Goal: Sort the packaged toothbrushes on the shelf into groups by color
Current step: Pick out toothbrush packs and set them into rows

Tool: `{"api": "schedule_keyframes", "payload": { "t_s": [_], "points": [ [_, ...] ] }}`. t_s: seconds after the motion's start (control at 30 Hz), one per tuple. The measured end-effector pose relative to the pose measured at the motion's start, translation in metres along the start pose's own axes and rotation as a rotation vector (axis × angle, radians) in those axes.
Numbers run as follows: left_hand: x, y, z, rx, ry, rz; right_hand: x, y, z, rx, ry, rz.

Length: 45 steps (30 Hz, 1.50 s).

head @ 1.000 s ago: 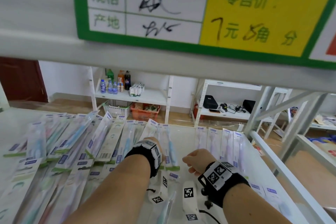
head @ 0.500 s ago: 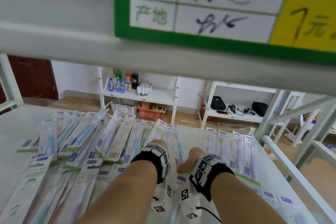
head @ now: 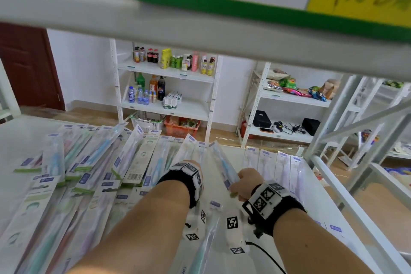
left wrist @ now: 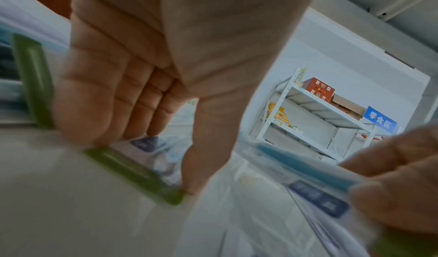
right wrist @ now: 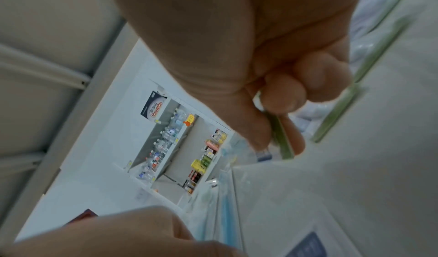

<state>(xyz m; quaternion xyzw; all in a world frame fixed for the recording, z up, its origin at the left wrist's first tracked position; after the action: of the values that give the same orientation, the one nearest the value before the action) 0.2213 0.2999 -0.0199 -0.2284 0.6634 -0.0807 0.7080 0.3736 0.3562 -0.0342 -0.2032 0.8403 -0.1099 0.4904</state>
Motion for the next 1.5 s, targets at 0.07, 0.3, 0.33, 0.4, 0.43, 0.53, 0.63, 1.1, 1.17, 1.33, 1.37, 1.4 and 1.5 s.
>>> {"api": "schedule_keyframes", "payload": {
  "t_s": [0.07,0.3,0.33,0.4,0.43,0.53,0.63,1.1,1.17,1.33,1.37,1.4,1.5],
  "points": [
    [-0.004,-0.005,0.002,0.011,-0.061,-0.002,-0.004,-0.013,0.007,-0.004,0.109,-0.006],
    [-0.001,0.001,0.005,-0.03,-0.045,0.028,-0.021,-0.05,0.041,0.026,0.357,0.047],
    [0.002,0.003,0.004,-0.042,-0.039,0.044,-0.023,-0.053,0.045,0.03,0.381,0.056],
    [0.004,0.007,0.002,-0.053,-0.051,0.074,-0.026,-0.06,0.052,0.035,0.403,0.069],
    [0.005,0.008,0.002,-0.056,-0.075,0.085,-0.027,-0.063,0.054,0.033,0.41,0.078],
    [0.009,0.016,-0.003,-0.098,-0.279,0.146,-0.032,-0.073,0.06,0.021,0.426,0.118],
    [0.009,0.012,-0.01,-0.105,-0.573,0.152,-0.037,-0.083,0.071,0.012,0.454,0.154],
    [0.063,-0.103,0.1,0.153,-1.57,-0.201,-0.055,-0.164,0.194,0.123,0.7,0.412],
    [0.081,-0.116,0.116,0.143,-1.507,-0.255,-0.047,-0.179,0.203,0.131,0.719,0.386],
    [0.111,-0.13,0.137,0.198,-1.358,-0.205,-0.031,-0.213,0.217,0.189,0.594,0.351],
    [0.116,-0.133,0.138,0.193,-1.344,-0.205,-0.028,-0.218,0.218,0.198,0.556,0.349],
    [0.12,-0.134,0.138,0.184,-1.333,-0.205,-0.025,-0.222,0.219,0.205,0.518,0.334],
    [0.128,-0.144,0.142,0.178,-1.261,-0.203,-0.017,-0.231,0.215,0.203,0.477,0.27]
  ]
}}
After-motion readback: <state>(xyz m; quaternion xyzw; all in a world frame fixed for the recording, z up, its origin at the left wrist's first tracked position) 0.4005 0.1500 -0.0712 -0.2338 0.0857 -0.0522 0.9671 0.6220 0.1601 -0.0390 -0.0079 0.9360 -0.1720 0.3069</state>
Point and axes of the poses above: each hand's wrist, its own y-axis towards the middle knuckle, its own x-axis out of the palm, z = x × y, the point moved 5 cm from there along y, towards the middle knuckle, and after that the axes turned 5 degrees about -z, right-handed, at the moved point
